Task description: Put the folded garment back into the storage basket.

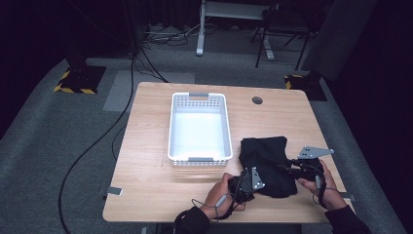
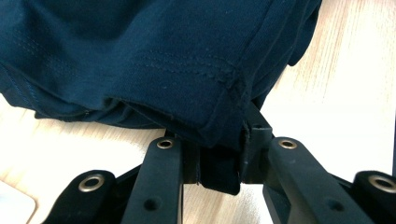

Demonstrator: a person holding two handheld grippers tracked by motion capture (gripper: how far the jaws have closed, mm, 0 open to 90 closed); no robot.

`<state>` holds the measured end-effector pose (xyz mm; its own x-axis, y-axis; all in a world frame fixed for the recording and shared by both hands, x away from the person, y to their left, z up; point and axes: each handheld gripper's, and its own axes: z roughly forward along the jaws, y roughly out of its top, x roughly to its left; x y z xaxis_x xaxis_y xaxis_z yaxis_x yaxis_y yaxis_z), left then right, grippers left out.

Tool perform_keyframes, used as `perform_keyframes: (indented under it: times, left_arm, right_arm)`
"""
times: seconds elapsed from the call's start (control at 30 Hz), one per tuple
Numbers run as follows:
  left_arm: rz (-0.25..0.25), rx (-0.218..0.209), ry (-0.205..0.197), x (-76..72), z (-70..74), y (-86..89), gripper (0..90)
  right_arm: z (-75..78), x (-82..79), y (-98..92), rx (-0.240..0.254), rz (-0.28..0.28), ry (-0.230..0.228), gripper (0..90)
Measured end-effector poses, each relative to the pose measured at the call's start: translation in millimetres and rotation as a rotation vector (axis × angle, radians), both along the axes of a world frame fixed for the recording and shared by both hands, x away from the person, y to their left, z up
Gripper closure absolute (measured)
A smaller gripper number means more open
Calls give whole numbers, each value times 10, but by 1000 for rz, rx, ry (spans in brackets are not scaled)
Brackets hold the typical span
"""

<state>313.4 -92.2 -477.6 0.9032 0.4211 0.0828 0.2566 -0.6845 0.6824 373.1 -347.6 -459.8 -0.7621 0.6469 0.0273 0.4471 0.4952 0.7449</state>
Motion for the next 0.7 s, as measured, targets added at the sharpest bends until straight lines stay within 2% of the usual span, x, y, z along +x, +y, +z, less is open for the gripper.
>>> perform_keyframes:
  times: [0.13,0.33,0.7]
  left_arm:
    - [-8,9,-5,18,22,7,742]
    - [-8,7,-24,51,107,21,748]
    - [2,10,-63,118,265,27,761]
  right_arm:
    - [-12,4,20,-18,0,-1,690]
    - [42,-24,46,-35,-8,-51,701]
    - [147,-17,38,-6,-39,-95,705]
